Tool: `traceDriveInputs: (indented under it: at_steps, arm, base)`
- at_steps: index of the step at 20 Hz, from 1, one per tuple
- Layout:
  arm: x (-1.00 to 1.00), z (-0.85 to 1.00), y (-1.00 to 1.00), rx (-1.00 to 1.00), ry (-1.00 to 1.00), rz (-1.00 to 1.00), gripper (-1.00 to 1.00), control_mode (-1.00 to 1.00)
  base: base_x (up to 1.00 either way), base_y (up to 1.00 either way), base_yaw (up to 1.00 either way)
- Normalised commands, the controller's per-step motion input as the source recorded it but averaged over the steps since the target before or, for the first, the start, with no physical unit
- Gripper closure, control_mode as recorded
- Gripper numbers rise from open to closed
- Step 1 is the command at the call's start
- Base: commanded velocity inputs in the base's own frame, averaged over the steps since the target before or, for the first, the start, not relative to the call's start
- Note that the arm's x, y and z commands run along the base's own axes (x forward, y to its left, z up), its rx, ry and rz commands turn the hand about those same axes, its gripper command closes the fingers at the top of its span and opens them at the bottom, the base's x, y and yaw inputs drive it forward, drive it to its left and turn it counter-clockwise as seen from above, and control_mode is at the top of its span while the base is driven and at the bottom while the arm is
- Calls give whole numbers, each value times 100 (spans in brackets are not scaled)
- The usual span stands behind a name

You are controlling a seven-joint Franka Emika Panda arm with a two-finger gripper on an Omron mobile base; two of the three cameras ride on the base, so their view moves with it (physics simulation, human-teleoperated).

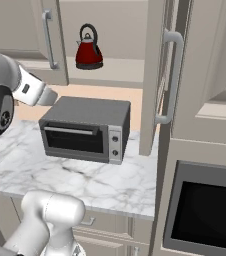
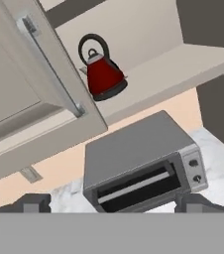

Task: Open the cabinet, pick the kettle from the cabinet, and place it in the sink.

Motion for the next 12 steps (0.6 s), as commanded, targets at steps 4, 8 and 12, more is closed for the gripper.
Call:
traceDriveInputs:
  at_steps: [4,8,12]
  arm:
    - [31,24,31,-11,0,15,-100,-100]
    - [33,14,16,-16,0,11,-100,-100]
    - [36,10,21,-11,-4,15,-100,-100]
  base:
    - [0,0,0]
    - [0,0,0]
    - [0,0,0]
